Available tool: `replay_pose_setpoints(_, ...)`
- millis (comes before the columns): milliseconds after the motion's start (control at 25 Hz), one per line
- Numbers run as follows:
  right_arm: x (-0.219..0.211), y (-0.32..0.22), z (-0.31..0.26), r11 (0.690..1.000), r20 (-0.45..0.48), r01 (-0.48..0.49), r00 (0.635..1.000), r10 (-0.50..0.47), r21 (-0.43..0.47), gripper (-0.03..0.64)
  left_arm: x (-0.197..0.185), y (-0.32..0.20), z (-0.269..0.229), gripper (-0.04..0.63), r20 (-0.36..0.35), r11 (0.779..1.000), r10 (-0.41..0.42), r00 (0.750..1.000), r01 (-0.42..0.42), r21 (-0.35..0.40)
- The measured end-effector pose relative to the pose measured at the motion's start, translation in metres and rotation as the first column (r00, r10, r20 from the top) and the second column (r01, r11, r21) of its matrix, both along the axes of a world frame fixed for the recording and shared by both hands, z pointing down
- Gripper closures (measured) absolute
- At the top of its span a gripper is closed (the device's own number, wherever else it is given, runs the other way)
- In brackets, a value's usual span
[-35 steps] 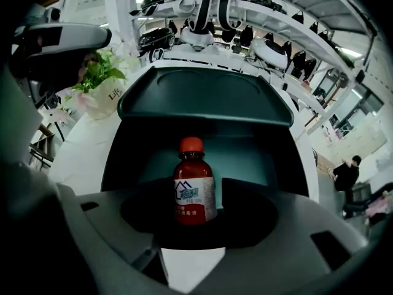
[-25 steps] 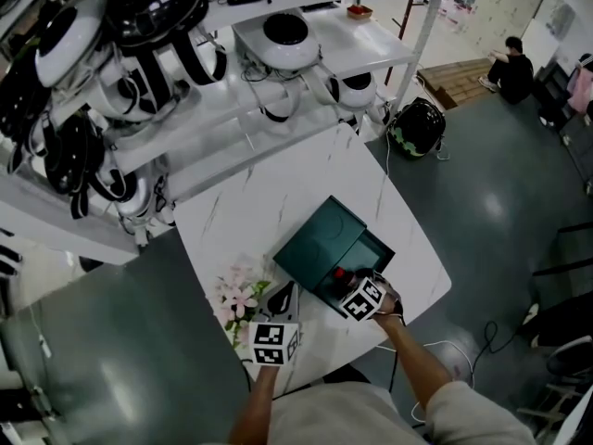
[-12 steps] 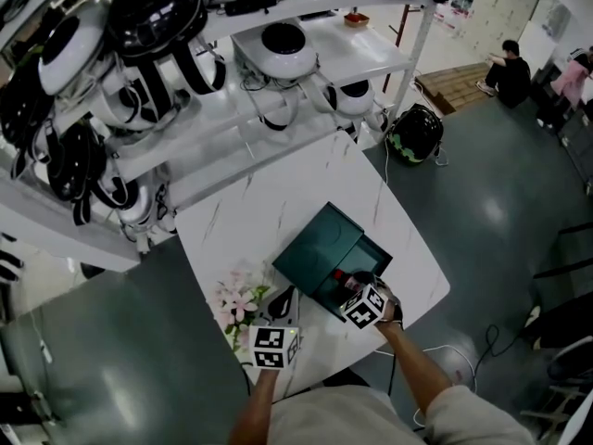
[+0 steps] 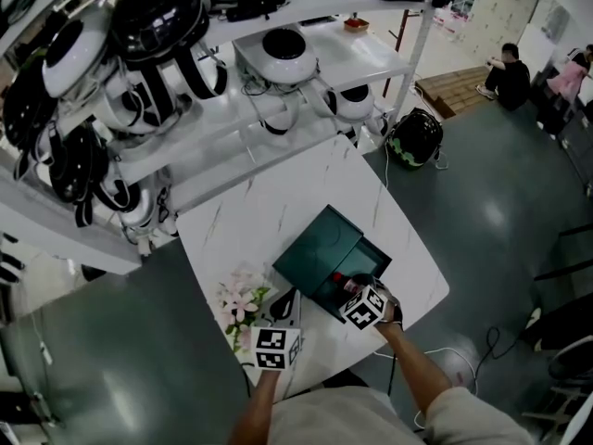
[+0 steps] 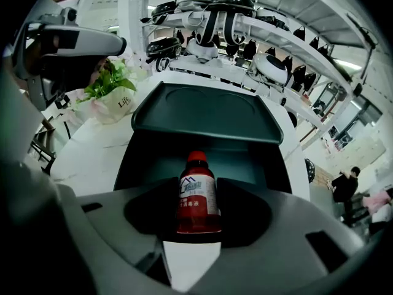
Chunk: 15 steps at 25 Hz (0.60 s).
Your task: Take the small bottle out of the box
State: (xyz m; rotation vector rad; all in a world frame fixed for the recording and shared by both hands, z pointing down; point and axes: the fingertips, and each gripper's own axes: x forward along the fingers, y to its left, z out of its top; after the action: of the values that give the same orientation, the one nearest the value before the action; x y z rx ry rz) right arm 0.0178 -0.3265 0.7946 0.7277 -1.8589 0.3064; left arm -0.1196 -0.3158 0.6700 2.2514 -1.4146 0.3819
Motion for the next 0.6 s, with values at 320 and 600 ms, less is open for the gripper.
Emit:
replay_pose_setpoints(320,-0.01,0.0,0.013,0.996,-0.063,0.039,0.997,-0.044,-0.081,0.396,-0.005,0.001,0.0,0.577,-0.001,1.0,-0.01,1.0,0.01,-0.004)
replay_pose_setpoints(600,-0.015,0.002,0.028,0.985,-0.119,0.083,0.988,-0.102,-0.15,0.388,-0.009,-0.001,0.001,0.577,-0.006,1.0,-0.017,1.0,0.017,-0.004)
